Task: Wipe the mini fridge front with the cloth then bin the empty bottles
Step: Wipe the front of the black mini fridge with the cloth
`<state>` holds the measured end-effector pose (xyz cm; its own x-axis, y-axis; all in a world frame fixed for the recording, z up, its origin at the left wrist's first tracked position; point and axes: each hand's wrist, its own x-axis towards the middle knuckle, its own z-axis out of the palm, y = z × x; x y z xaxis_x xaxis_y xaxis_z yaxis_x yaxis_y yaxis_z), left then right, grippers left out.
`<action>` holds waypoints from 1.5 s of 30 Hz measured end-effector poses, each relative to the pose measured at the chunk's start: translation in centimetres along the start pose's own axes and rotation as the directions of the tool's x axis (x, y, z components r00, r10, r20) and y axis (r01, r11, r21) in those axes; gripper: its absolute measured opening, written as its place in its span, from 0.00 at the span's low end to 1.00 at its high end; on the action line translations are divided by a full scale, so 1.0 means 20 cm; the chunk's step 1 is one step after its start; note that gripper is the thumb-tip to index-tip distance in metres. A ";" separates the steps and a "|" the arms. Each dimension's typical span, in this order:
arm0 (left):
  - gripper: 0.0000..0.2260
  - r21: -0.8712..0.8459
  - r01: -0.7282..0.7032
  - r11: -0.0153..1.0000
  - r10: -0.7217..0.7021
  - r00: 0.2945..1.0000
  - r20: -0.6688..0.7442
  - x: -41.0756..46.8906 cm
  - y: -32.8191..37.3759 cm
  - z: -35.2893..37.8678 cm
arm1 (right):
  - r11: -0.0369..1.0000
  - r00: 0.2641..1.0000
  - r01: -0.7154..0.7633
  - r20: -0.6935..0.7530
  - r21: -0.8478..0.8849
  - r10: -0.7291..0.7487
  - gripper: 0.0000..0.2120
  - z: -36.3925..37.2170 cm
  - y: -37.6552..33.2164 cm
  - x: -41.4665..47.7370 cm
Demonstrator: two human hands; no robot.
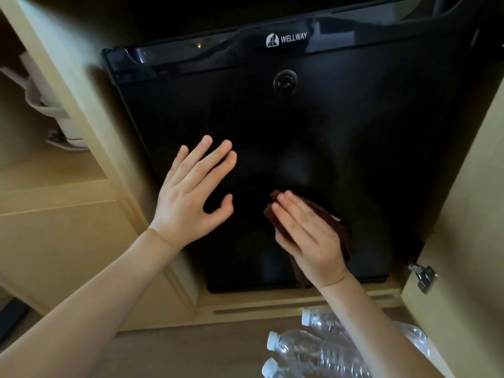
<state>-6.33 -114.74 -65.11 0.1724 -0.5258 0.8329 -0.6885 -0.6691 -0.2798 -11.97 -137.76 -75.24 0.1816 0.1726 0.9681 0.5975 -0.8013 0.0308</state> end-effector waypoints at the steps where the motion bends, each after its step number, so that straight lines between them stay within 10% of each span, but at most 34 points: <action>1: 0.26 -0.004 0.002 1.000 -0.002 1.000 -0.003 0.00 0.00 0.00 | 1.000 0.998 -0.027 -0.057 -0.004 0.027 0.19 -0.02 0.02 0.05; 6: 0.26 -0.032 -0.007 0.999 0.007 1.000 0.008 0.00 -0.02 0.00 | 0.987 0.955 -0.150 -0.267 -0.060 0.129 0.16 0.01 0.05 0.21; 16: 0.26 -0.025 -0.022 0.999 0.024 0.996 0.085 0.00 -0.03 -0.04 | 0.966 0.932 0.256 0.279 -0.049 -0.233 0.18 0.08 -0.10 -0.10; 23: 0.26 -0.024 -0.015 1.000 0.018 0.994 0.106 0.00 -0.01 -0.05 | 0.993 0.985 -0.058 -0.169 -0.102 0.041 0.16 0.02 0.02 0.26; 32: 0.27 0.006 -0.007 1.000 0.006 0.989 0.148 0.01 0.01 -0.07 | 0.991 0.985 0.130 0.124 -0.040 -0.124 0.20 0.05 -0.03 0.08; 45: 0.27 0.054 -0.137 0.989 0.126 0.978 0.168 0.04 -0.07 -0.12 | 0.959 0.936 -0.259 -0.274 -0.114 0.221 0.15 -0.14 0.09 0.20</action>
<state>-6.97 -112.98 -62.79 0.1998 -0.6865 0.6991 -0.6665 -0.6183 -0.4166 -12.35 -140.01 -70.68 0.0880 -0.1722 0.9811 0.4369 -0.8785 -0.1933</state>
